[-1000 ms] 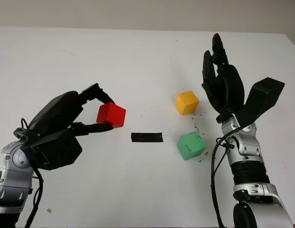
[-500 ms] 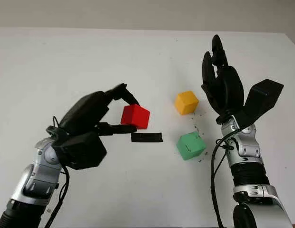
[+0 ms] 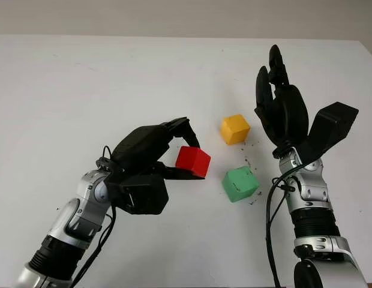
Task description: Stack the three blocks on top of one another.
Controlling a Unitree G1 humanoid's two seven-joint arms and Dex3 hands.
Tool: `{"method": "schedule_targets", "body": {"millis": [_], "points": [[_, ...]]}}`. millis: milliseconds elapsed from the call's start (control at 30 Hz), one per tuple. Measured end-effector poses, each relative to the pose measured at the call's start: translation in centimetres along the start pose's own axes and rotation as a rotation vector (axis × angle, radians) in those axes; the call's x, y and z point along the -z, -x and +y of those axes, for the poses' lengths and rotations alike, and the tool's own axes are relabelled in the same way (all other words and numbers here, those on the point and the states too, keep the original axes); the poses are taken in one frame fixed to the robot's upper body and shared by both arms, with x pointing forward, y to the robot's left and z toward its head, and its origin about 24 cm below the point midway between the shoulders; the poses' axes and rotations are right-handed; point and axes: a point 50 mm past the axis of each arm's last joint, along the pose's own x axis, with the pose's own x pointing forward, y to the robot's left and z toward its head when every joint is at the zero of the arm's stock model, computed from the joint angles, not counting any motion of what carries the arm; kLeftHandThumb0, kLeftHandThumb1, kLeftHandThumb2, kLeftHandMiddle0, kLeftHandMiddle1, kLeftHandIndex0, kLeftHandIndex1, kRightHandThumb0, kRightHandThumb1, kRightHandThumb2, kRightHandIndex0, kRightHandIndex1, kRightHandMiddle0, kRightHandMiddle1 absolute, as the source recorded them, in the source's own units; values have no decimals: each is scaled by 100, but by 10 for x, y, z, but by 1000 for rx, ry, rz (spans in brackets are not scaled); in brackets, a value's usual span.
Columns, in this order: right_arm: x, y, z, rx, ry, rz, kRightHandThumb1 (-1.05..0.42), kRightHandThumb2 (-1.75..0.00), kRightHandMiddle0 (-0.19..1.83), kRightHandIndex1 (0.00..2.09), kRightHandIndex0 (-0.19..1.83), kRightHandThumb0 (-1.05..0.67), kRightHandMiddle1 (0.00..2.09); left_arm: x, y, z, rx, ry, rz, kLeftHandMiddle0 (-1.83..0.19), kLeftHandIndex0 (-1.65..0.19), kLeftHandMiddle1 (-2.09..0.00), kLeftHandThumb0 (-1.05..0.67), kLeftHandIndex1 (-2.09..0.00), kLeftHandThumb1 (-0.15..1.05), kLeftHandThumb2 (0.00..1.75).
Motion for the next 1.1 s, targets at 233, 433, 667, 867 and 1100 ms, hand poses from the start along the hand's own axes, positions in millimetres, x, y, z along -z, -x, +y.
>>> {"method": "schedule_targets", "body": {"millis": [233,433,667,867,1100], "points": [[-1,0,0,7,0,-3,-105,-58,-19,0,-19,-63,0,-3,0,2,-4,-65,12,-14,-30,-4,-44,-171,101,6],[-1,0,0,6,-3,2,-105,-58,-19,0,-19,-61,0,-7,1,9,2,-113,49,-17,-33,-6,-40,-172,98,4],[-1,0,0,5,-4,2,-105,-58,-19,0,-19,-62,0,-8,3,14,18,-138,97,-19,-36,-7,-36,-168,95,5],[0,0,0,6,-10,9,-105,-57,-19,0,-19,-61,0,-8,5,17,35,-138,115,-19,-37,-6,-36,-170,96,6],[0,0,0,6,-10,9,-105,-57,-19,0,-19,-61,0,-7,6,19,46,-158,129,-20,-40,-6,-39,-166,95,5]]}}
